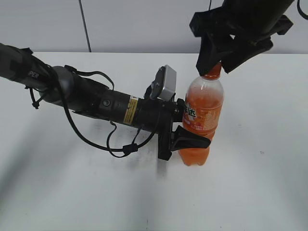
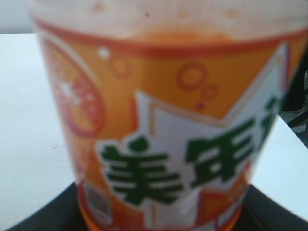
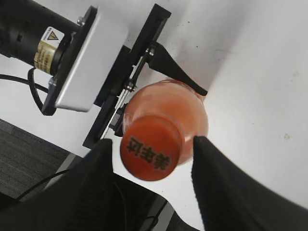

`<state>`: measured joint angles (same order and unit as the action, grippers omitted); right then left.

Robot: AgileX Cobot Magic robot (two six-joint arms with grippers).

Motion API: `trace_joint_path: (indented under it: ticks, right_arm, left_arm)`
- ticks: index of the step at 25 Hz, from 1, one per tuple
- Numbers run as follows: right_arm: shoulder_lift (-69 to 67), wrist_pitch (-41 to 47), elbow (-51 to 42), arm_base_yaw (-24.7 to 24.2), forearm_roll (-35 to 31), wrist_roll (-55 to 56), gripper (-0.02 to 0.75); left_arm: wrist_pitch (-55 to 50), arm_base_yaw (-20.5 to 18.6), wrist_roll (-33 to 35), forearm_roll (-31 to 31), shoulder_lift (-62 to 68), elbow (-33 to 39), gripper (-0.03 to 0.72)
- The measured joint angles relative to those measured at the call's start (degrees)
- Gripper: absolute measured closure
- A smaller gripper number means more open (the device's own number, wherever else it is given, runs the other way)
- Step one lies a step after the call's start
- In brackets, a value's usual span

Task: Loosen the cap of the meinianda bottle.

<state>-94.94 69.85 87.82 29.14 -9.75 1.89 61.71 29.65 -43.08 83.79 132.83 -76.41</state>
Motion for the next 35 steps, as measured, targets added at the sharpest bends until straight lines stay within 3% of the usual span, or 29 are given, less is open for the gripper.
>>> trace_joint_path:
  ticks: [6, 12, 17, 20, 25, 28, 35]
  right_arm:
    - [-0.19, 0.00, 0.00, 0.00, 0.00, -0.22, 0.350]
    - [-0.19, 0.00, 0.00, 0.00, -0.19, -1.89, 0.448]
    - [-0.22, 0.00, 0.00, 0.00, -0.19, -6.18, 0.459]
    - [-0.22, 0.00, 0.00, 0.00, -0.13, -18.18, 0.460]
    - [-0.22, 0.00, 0.16, 0.02, 2.17, -53.98, 0.465]
    - [-0.22, -0.12, 0.25, 0.15, 3.52, -69.78, 0.465]
    - [-0.22, -0.17, 0.29, 0.22, 3.90, -77.55, 0.465]
  left_arm:
    - [0.00, 0.00, -0.03, 0.00, 0.00, 0.00, 0.290]
    - [0.00, 0.00, -0.03, 0.00, 0.00, 0.00, 0.290]
    - [0.00, 0.00, -0.07, 0.00, 0.00, 0.00, 0.290]
    - [0.00, 0.00, -0.07, 0.12, 0.00, 0.00, 0.290]
    - [-0.08, 0.00, -0.07, 0.19, -0.06, 0.00, 0.290]
    - [-0.16, 0.00, -0.07, 0.09, -0.06, 0.00, 0.290]
    - [-0.21, 0.00, -0.07, 0.09, -0.06, 0.00, 0.290]
